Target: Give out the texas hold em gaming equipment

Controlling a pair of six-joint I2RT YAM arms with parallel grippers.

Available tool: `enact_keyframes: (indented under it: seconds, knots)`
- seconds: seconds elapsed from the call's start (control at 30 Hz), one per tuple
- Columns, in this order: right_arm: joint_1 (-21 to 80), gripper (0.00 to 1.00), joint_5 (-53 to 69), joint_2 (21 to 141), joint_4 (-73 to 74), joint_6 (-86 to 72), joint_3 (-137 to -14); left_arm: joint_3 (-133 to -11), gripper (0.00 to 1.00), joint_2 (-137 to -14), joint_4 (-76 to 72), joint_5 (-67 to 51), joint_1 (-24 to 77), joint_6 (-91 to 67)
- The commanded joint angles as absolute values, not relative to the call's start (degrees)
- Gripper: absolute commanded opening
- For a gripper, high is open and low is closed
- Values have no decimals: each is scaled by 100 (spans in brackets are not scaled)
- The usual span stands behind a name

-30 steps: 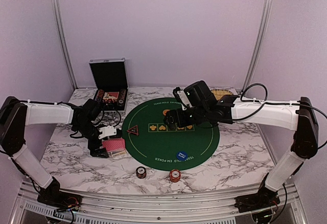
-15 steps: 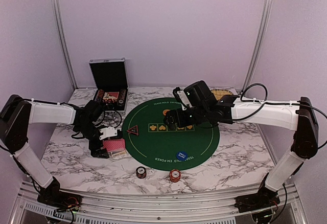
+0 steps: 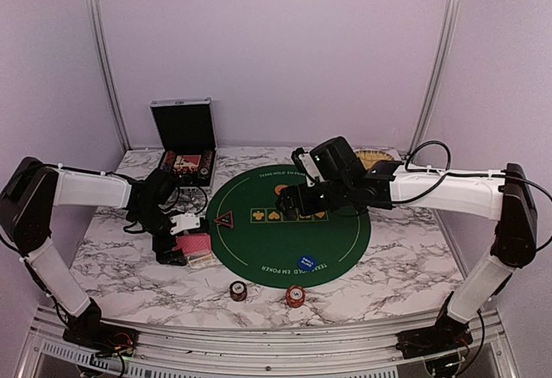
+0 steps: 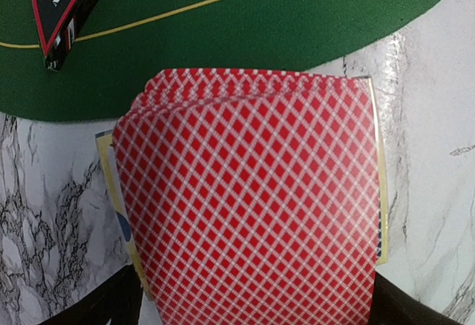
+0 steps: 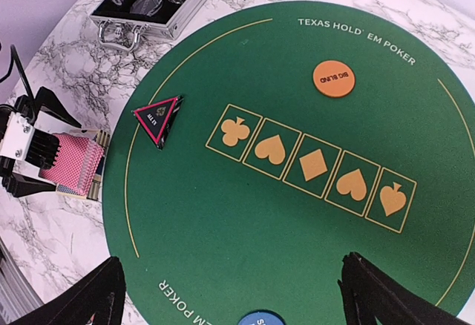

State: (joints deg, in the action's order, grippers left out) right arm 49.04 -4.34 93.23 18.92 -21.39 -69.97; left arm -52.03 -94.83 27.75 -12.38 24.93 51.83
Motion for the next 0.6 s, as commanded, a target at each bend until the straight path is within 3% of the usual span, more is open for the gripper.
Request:
enact_keyframes:
  seconds: [0.0,0.57]
  knots:
    - [4973,99,-422,9354,1863,-2183,-7017,-5361,99,-9617,2729,-1219,2514,5182]
    - [4974,99,-420,9325,1811,-2194,-6917,-5326,98,-9614,2730,-1034,2514,5362]
